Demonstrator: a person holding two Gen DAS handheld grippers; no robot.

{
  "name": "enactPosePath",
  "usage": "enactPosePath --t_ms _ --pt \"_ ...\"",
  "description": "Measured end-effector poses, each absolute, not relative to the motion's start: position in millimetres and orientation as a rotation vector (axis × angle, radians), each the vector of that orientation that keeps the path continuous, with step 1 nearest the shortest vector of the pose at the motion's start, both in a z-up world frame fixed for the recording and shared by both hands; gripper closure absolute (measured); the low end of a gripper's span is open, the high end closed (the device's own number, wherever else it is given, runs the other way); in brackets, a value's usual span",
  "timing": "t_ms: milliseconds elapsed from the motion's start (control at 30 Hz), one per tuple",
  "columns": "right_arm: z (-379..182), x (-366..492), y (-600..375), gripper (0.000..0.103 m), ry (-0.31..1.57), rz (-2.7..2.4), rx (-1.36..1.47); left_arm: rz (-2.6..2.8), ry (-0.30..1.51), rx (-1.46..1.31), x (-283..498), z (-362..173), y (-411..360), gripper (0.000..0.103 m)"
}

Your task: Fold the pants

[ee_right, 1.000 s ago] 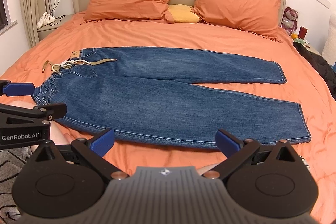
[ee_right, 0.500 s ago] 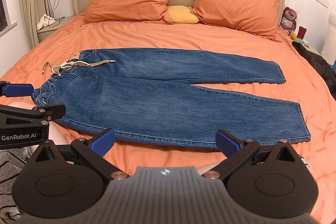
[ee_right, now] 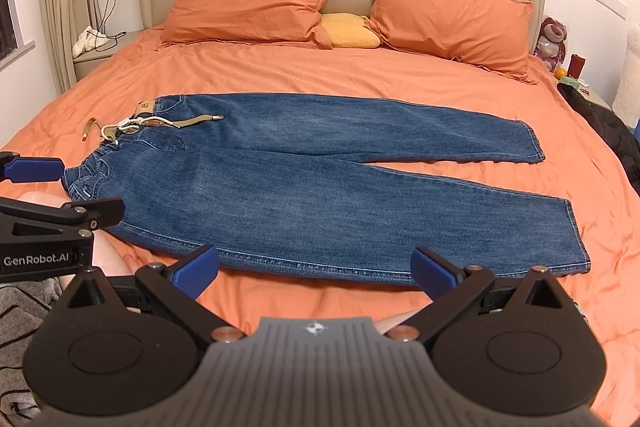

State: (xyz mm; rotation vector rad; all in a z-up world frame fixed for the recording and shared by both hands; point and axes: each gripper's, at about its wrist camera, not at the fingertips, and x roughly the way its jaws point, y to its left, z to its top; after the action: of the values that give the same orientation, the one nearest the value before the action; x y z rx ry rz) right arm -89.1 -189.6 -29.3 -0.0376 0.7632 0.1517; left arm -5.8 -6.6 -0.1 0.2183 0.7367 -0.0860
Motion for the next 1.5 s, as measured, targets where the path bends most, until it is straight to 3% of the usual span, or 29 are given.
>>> enactPosePath --t_ms 467,733,900,1133,1500 --pt "-16 -67 -261 0.005 0.667 0.093 -0.026 -0.109 0.711 0.308 33 30 46 0.014" --pt "-19 -33 -323 0.005 0.656 0.042 -0.036 -0.233 0.8 0.443 73 32 85 0.018" --pt "-29 -11 -351 0.005 0.665 0.004 -0.127 -0.313 0.955 0.594 109 -1 105 0.024" --pt "-55 11 -382 0.005 0.745 -0.051 -0.238 -0.328 1.139 0.792 155 -58 145 0.025" --pt "-83 25 -449 0.005 0.851 -0.201 -0.178 -0.436 1.358 0.995 161 -136 192 0.026"
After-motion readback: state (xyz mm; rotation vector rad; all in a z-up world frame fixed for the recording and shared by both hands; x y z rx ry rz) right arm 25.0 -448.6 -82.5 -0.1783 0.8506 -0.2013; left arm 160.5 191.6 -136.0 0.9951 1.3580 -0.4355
